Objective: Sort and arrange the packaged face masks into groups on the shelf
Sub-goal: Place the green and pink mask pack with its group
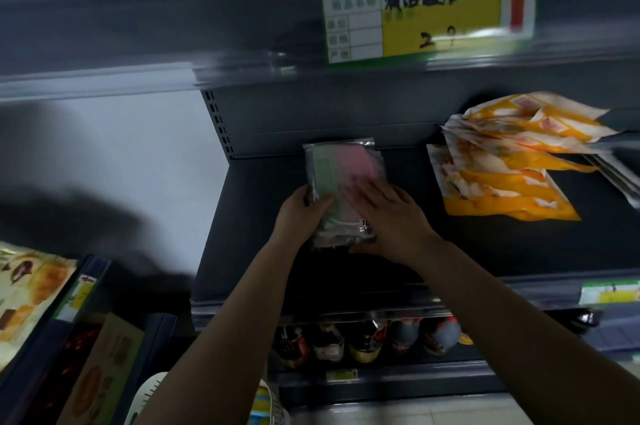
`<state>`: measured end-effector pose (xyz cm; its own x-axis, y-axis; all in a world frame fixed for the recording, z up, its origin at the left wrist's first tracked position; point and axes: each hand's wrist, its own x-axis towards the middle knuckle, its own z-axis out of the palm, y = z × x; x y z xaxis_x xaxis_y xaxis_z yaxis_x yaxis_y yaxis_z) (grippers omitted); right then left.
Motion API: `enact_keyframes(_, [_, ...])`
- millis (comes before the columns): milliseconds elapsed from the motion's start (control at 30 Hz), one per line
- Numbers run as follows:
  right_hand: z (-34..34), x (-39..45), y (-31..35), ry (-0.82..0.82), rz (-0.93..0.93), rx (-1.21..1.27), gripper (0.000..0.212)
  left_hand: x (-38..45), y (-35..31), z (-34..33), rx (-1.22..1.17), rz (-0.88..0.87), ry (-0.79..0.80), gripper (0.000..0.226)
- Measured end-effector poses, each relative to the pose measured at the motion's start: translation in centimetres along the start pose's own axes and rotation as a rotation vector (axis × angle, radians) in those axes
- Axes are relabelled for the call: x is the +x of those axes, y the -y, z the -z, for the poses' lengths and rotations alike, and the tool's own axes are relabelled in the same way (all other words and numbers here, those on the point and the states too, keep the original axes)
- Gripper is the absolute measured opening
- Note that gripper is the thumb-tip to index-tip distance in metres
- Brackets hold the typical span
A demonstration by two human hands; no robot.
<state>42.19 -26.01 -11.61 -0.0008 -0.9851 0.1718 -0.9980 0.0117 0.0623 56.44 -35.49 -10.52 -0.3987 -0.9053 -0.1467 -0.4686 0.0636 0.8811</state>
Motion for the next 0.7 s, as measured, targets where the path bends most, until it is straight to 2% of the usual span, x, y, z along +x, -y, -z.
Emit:
enact_keyframes(167, [-0.5,0.7,-0.5,-0.018,-0.005,0.006,0.103,0.7,-0.3,0.2,0.043,-0.045,0.025,0.036])
enact_keyframes(267, [0.1,0.2,-0.5,-0.012,-0.058,0.097,0.102,0.7,-0.7,0.2,0.202,-0.162,-0.037,0.051])
enact_keyframes(433, [1.7,-2.1,-2.3,-0.266,-0.13,0.094,0.075,-0.2,-4.5,-2.0,0.522,-0.357,-0.221,0.053])
enact_keyframes(533, [3.1,-3.7,-5.2,-0.371,-0.188,0.04,0.065,-0.7,-7.2,-4.4,0.581,-0.459,-0.256,0.054])
enact_keyframes(700, [5.1,-6.5,-11.3,-0.412,-0.221,0.04,0.06,-1.2,-11.1,-9.7,0.537,-0.504,-0.26,0.054])
